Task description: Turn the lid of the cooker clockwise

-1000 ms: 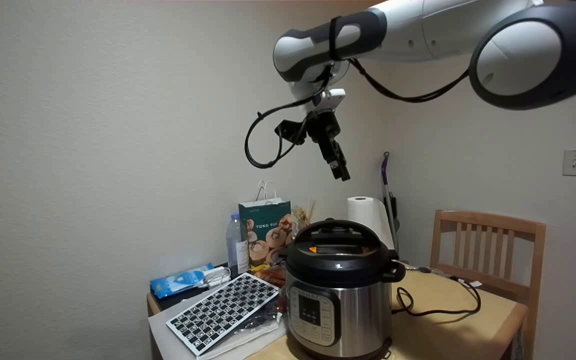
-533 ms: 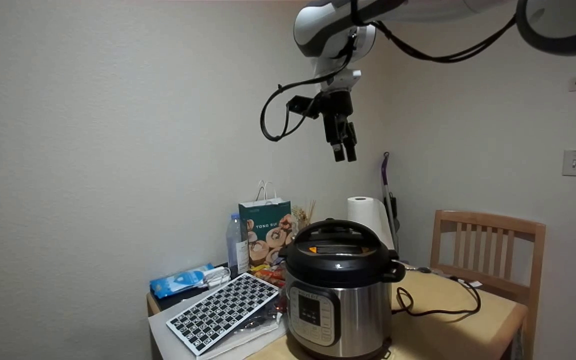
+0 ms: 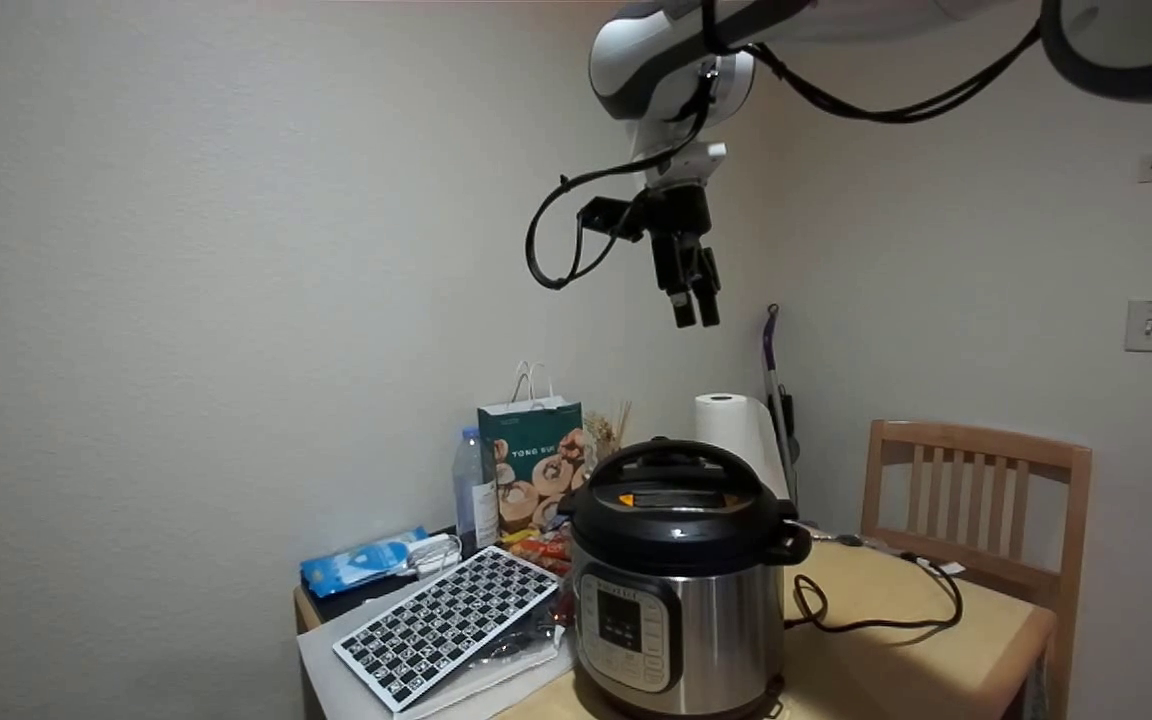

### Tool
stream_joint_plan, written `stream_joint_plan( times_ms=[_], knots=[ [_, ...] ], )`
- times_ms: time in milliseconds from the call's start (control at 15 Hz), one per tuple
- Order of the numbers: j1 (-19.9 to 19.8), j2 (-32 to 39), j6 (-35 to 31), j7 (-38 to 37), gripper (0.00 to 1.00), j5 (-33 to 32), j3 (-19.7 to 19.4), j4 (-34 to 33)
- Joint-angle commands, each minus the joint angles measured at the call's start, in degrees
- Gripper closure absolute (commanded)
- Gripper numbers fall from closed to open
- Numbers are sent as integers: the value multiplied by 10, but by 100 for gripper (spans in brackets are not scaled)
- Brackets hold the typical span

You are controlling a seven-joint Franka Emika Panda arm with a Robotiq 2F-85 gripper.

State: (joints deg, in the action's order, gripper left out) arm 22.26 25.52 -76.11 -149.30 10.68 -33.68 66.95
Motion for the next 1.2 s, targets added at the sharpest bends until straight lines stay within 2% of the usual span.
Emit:
stream_joint_plan(
  times_ms=[0,333,533,667,733,867,1133],
  knots=[
    [107,-25,0,0,0,41,-153,75],
    [257,-1,38,0,0,128,-385,155],
    [359,12,65,0,0,222,-516,227],
    [428,40,53,0,0,283,-603,275],
    [370,14,63,0,0,232,-531,229],
    [413,25,62,0,0,258,-580,258],
    [421,33,61,0,0,262,-588,264]
  ],
)
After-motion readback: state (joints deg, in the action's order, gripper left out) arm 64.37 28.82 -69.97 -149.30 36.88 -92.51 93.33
